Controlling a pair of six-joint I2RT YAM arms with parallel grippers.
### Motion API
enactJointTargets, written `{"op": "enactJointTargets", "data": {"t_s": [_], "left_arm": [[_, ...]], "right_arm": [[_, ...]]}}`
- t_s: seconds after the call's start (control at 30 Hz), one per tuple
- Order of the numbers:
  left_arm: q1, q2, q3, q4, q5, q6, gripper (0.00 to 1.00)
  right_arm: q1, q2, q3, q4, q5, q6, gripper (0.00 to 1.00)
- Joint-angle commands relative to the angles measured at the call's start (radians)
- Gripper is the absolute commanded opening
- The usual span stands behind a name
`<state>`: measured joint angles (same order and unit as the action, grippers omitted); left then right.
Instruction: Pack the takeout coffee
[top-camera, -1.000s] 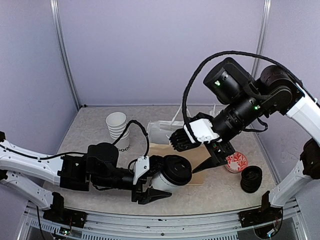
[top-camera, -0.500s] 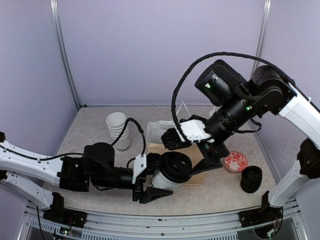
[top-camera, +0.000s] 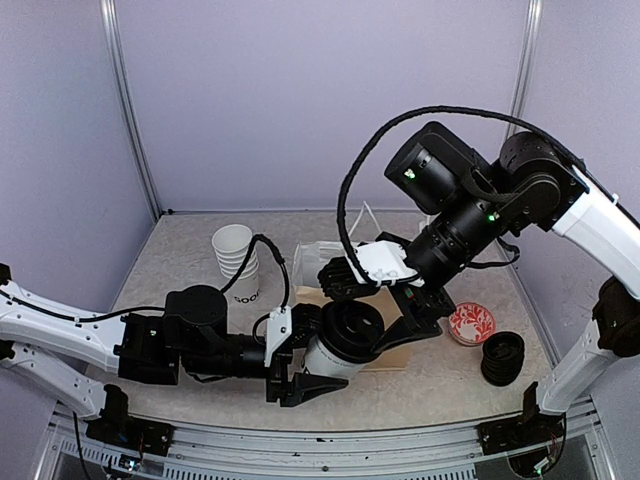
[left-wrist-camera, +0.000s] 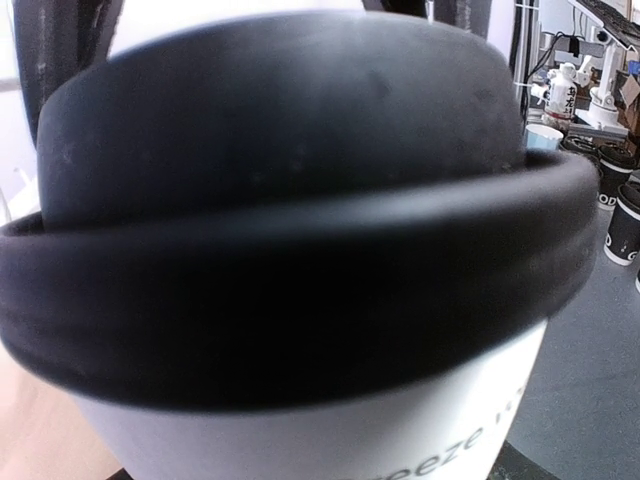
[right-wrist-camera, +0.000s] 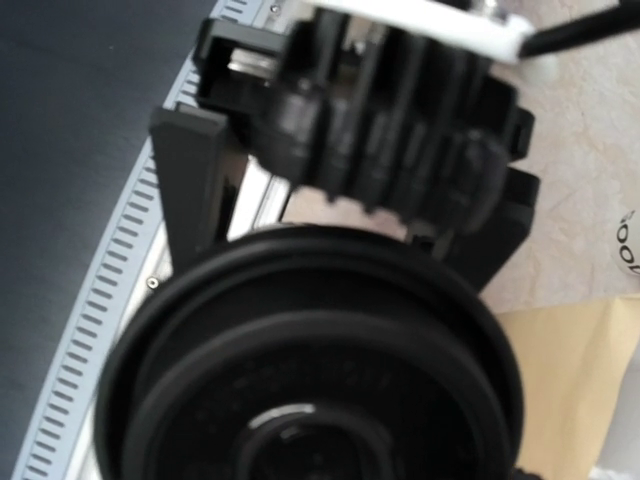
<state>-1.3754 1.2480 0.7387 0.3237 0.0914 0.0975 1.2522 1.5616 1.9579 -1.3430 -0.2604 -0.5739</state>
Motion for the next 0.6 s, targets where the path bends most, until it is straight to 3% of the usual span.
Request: {"op": "enactJointTargets", "data": {"t_s": [0.0,0.13,0.37,0.57], "left_arm": [[-0.008,-0.025,-0.01,0.055,-0.009,0.017,0.7],[-0.011,-0.022,-0.013,0.061,-0.038,0.028,0.71],[-0.011,-0.027,-0.022,0.066,-0.071,0.025,0.75],[-0.021,-0.029,-0.02,0.021,-0.146,0.004,0.87]], "right_arm": [[0.01,0.014,0.005,-0.011,-0.027,0.01,0.78],[0.009,0.017,0.011,-0.015,-0.041,0.005,0.7],[0.009,0.013,0.015,-0.013,-0.032,-0.002,0.66],[0.009,-0.004,0.016,0.002,0.018,0.001,0.64]]}}
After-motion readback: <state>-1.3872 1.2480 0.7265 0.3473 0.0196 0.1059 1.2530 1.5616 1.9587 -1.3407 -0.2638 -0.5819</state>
